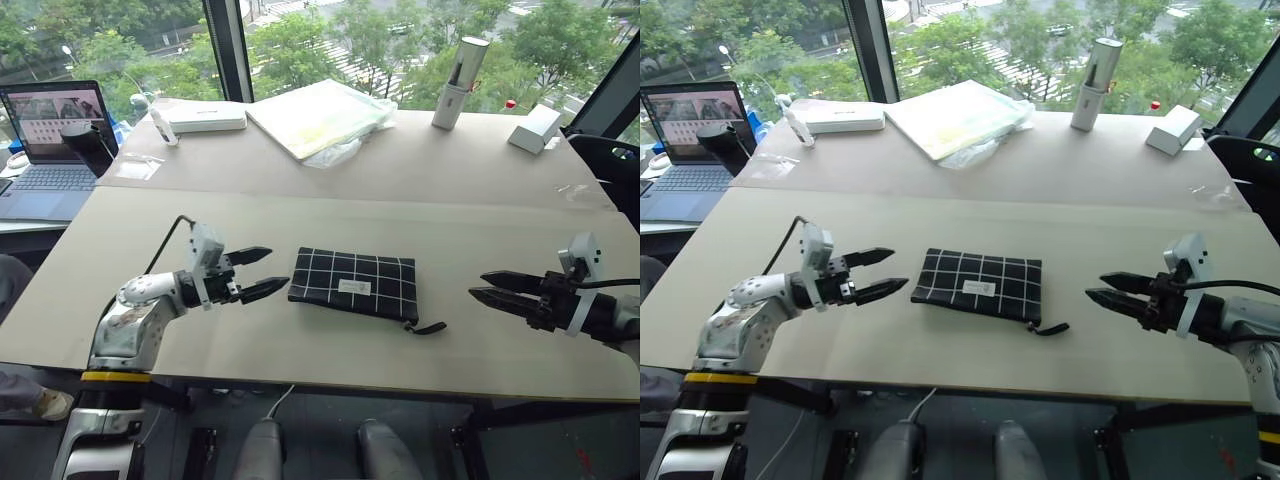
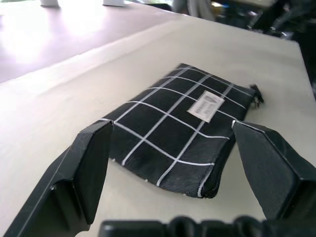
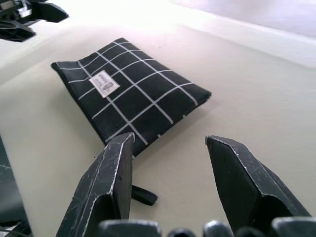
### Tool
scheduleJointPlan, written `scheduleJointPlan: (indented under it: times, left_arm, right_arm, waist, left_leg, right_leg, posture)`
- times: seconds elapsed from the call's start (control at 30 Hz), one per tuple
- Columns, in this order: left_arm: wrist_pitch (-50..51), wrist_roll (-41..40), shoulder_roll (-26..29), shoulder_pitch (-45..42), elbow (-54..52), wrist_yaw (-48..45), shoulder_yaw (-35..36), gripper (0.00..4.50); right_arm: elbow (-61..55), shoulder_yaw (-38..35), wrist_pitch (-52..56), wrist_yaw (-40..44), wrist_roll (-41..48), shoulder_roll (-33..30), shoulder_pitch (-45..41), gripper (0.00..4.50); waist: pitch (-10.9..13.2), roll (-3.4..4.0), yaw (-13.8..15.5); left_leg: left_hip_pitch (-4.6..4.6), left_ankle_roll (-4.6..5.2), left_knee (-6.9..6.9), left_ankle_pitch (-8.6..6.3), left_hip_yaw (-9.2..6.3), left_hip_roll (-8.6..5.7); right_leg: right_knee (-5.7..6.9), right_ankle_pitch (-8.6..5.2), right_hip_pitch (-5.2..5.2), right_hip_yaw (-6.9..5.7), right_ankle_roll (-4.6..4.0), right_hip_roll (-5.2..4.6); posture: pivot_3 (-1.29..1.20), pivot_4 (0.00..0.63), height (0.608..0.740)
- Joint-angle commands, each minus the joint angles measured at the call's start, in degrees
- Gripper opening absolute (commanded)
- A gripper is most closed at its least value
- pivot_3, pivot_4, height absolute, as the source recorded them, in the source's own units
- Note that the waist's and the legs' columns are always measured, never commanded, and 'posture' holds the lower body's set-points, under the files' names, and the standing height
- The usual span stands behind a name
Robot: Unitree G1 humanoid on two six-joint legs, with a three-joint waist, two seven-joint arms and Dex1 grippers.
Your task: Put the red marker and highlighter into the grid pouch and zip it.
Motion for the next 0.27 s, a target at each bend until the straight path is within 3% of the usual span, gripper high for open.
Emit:
scheduleJointPlan:
  times: [0.03, 0.27]
  left_arm:
    - [4.2, -3.1, 0.4, 3.1, -6.6, 6.6, 5.5, 4.16]
    - [6.7, -5.2, 0.1, 8.2, -9.7, 13.0, 11.2, 4.16]
  right_arm:
    - [3.2, 0.5, -3.2, 1.5, -1.3, -0.5, -2.3, 2.62]
    - [9.6, 4.3, -6.2, 1.6, -3.6, 2.2, -7.4, 2.62]
  waist:
    - [0.0, 0.00, 0.0]
    - [0.0, -0.01, -0.3]
  left_leg:
    - [0.01, 0.00, 0.00, 0.00, 0.00, 0.00]
    - [0.13, 0.00, -0.03, 0.00, 0.02, -0.01]
  right_leg:
    - [0.01, 0.00, 0.03, -0.01, 0.00, -0.01]
    - [-0.01, -0.01, 0.11, 0.01, -0.02, -0.01]
  posture:
    - [0.00, 0.150, 0.740]
    - [0.00, 0.150, 0.740]
